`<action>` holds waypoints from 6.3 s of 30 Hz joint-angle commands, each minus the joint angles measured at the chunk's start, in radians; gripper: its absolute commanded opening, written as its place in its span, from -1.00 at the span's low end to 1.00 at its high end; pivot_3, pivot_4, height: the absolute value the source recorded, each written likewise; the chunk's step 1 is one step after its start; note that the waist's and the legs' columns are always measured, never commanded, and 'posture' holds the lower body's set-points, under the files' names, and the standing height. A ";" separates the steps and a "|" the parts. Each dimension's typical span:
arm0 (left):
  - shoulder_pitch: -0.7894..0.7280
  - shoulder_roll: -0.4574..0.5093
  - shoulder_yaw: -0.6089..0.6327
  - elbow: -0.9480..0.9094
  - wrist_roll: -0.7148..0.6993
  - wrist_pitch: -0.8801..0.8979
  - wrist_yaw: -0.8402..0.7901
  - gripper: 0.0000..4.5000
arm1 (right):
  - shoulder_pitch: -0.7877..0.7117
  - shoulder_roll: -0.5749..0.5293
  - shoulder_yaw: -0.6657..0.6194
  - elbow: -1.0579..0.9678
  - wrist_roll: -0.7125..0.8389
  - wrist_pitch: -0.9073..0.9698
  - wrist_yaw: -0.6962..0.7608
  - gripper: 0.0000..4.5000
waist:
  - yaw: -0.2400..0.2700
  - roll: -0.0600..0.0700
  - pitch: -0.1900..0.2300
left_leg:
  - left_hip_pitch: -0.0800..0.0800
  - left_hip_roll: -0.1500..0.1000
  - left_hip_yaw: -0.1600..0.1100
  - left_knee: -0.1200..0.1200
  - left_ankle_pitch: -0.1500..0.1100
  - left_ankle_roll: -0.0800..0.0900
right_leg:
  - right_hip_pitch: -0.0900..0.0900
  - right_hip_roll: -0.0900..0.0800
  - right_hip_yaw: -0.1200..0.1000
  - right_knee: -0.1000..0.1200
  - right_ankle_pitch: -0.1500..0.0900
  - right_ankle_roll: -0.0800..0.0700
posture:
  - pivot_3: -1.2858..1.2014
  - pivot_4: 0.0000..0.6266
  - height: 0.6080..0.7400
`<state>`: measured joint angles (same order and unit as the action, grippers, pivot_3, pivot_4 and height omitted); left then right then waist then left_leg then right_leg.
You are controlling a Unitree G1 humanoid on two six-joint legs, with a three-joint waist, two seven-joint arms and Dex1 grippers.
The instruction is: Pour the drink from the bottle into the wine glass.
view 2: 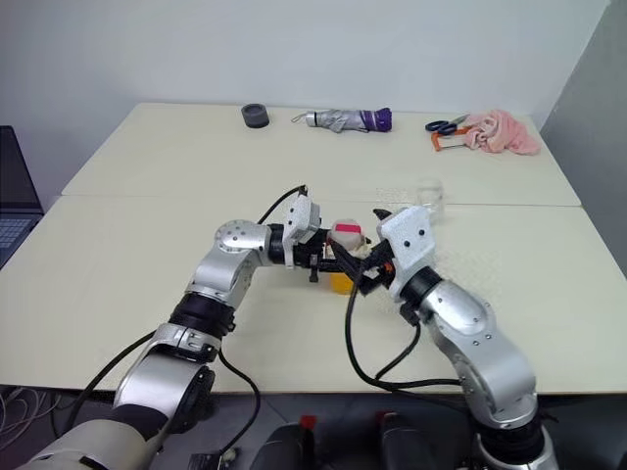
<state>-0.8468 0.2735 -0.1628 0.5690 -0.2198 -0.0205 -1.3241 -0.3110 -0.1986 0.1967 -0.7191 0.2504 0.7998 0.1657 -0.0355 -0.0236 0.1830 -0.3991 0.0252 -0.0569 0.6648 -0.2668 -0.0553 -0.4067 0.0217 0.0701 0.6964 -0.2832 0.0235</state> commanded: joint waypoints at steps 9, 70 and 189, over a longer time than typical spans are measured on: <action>-0.043 -0.011 0.004 0.004 0.001 -0.035 -0.006 -0.21 | -0.031 0.091 0.027 -0.022 -0.080 0.008 -0.116 1.00 | 0.000 0.000 0.000 | 0.000 0.000 0.000 0.000 0.000 0.000 | 0.000 -0.001 0.000 -0.001 0.000 0.000 | 0.03 -0.52 1.00; -0.049 0.039 0.025 -0.060 -0.042 0.058 -0.105 -0.23 | -0.172 -0.208 -0.138 0.173 0.177 -0.210 0.405 1.00 | -0.014 0.001 0.001 | -0.001 0.000 -0.001 -0.001 0.000 0.000 | -0.001 0.000 -0.001 0.001 -0.001 -0.002 | 0.03 -0.52 1.00; -0.054 0.042 0.025 -0.042 -0.039 0.045 -0.128 -0.24 | -0.124 -0.329 -0.145 0.146 0.295 -0.139 0.497 1.00 | -0.013 0.001 0.001 | -0.001 0.000 -0.001 -0.001 0.000 0.001 | -0.001 -0.001 -0.001 0.001 -0.001 -0.002 | 0.03 -0.52 1.00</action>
<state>-0.8783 0.3161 -0.1529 0.5634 -0.2359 0.0342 -1.4512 -0.4294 -0.5179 0.0707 -0.5458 0.5300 0.6645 0.6516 -0.0486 -0.0229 0.1837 -0.4000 0.0248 -0.0574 0.6642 -0.2671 -0.0547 -0.4078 0.0210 0.0690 0.6970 -0.2846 0.0213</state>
